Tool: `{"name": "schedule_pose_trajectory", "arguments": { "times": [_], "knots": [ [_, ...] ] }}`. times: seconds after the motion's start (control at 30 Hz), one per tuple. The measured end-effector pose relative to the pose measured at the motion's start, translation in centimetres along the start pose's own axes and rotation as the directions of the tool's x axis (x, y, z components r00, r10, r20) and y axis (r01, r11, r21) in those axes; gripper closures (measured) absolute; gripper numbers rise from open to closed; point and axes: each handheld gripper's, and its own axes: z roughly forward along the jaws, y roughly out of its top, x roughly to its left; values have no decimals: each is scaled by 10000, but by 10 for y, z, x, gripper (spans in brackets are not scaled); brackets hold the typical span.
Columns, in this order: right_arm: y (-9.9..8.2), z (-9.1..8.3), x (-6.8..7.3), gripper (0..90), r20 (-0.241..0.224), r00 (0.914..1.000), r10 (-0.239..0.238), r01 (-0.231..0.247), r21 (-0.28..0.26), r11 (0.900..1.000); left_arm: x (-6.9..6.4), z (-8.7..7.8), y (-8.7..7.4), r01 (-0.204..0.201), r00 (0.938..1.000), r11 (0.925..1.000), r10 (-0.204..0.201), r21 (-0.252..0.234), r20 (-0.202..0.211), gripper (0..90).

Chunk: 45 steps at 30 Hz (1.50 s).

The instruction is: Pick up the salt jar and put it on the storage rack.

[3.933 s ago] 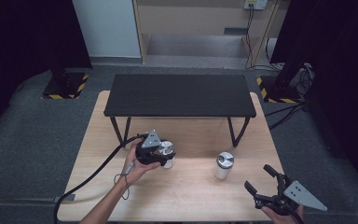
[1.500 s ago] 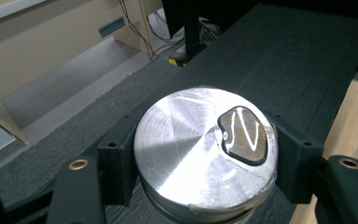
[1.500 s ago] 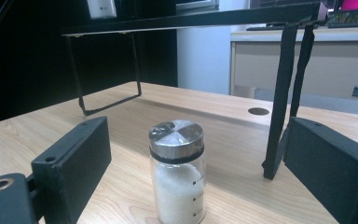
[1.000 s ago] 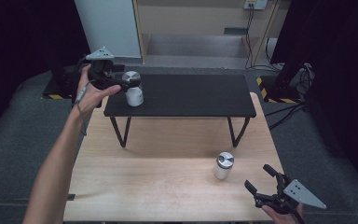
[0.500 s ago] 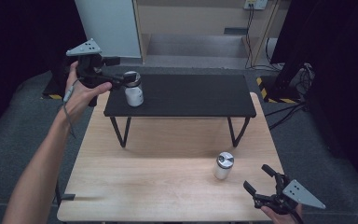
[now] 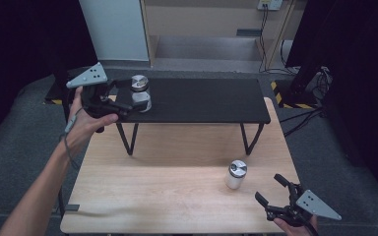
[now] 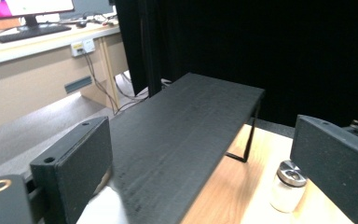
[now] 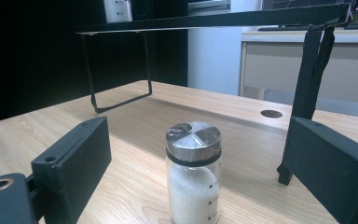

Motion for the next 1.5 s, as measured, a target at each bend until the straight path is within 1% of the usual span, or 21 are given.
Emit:
{"name": "schedule_pose_trajectory", "arguments": {
  "times": [0.07,0.23,0.27,0.33,0.37,0.4,0.43,0.47,0.57,0.73,0.8,0.83,0.87,0.9,1.0,1.1,1.13,1.2,1.23,1.37,1.5],
  "knots": [
    [0,0,0,78,1,10000,-6,6,-1,10000,-4,-1,-4,-70,10000,10000,70,21,13,44],
    [0,0,1,79,24,10000,-26,26,29,10000,-13,-8,-22,-217,9995,9998,217,11,218,49],
    [0,0,1,78,20,10000,-36,36,38,10000,-13,-8,-22,-217,9995,9998,217,11,218,49],
    [0,0,1,78,33,10000,-50,50,53,10000,-17,-11,-35,-115,9995,9999,118,-93,280,49],
    [0,0,1,78,33,10000,-50,50,53,10000,-17,-11,-35,-115,9995,9999,118,-93,280,49],
    [0,0,1,78,49,10000,-58,57,54,10000,-22,-14,-40,-227,9996,9997,229,-114,140,50],
    [1,0,2,79,59,10000,-58,58,56,10000,-22,-14,-40,-227,9996,9997,229,-114,140,53],
    [1,0,2,79,59,10000,-58,58,56,10000,-27,-15,-44,-435,9990,9990,436,-106,99,53],
    [1,0,2,78,67,10000,-71,71,53,10000,-34,-17,-54,-588,9980,9982,591,-137,236,53],
    [1,2,2,78,35,9999,-121,121,124,9999,-43,-17,-79,-426,9988,9988,431,-243,243,50],
    [1,2,3,78,38,9999,-154,154,146,9998,-44,-17,-91,-234,9994,9993,242,-305,261,51],
    [1,2,3,79,41,9999,-155,155,146,9998,-46,-17,-96,-229,9996,9994,233,-262,142,50],
    [1,2,3,78,61,9999,-156,155,150,9998,-47,-18,-108,-76,9996,9994,85,-332,268,48],
    [1,2,3,78,61,9999,-156,155,150,9998,-47,-18,-108,-76,9996,9994,85,-332,268,48],
    [2,3,3,80,75,9999,-148,147,209,9997,-52,-18,-128,170,9998,9985,-164,-515,130,48],
    [2,4,4,80,68,9998,-171,169,249,9995,-55,-18,-135,147,9999,9989,-146,-454,16,50],
    [2,4,4,80,44,9998,-213,212,253,9995,-57,-18,-139,102,9999,9995,-105,-312,-102,50],
    [3,4,5,80,32,9997,-237,236,266,9994,-57,-17,-142,119,9998,9996,-122,-269,-126,50],
    [3,4,5,80,32,9997,-231,230,268,9994,-58,-16,-149,178,9996,9995,-183,-250,-197,50],
    [3,4,5,80,25,9997,-243,242,280,9993,-61,-14,-159,229,9993,9996,-233,-167,-295,50],
    [2,5,4,80,28,9997,-248,247,299,9992,-67,-11,-166,88,9988,10000,-89,-19,-491,50]
  ]
}}
